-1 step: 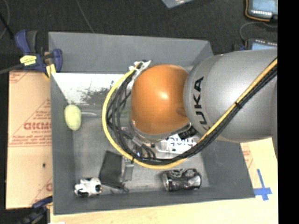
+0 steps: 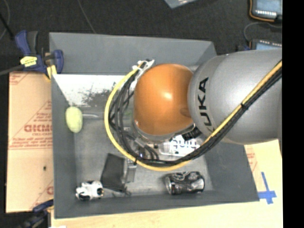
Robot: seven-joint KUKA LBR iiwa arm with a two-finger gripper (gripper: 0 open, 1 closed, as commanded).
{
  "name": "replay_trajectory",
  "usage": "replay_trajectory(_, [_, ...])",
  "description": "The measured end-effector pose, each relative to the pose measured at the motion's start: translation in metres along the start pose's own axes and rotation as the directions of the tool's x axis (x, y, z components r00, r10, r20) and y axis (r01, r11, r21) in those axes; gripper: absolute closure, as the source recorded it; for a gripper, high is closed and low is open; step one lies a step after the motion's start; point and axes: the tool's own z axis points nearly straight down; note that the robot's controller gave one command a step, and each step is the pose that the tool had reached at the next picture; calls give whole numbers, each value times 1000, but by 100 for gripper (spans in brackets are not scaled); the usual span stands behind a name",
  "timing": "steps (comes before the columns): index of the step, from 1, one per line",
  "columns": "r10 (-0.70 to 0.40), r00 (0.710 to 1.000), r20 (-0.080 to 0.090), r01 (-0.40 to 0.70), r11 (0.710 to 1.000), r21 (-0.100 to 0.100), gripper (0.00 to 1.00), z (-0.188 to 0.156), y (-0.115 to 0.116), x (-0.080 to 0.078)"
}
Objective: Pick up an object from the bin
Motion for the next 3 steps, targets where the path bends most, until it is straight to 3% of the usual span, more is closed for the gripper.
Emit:
replay_trajectory(1, [-40, 999, 4, 40, 999, 0, 0, 8, 1, -1])
replay_trajectory(2, [-162, 987, 6, 162, 987, -1, 0, 68, -9, -1])
replay_trajectory(3, [-112, 994, 1, 112, 994, 0, 0, 106, -11, 3])
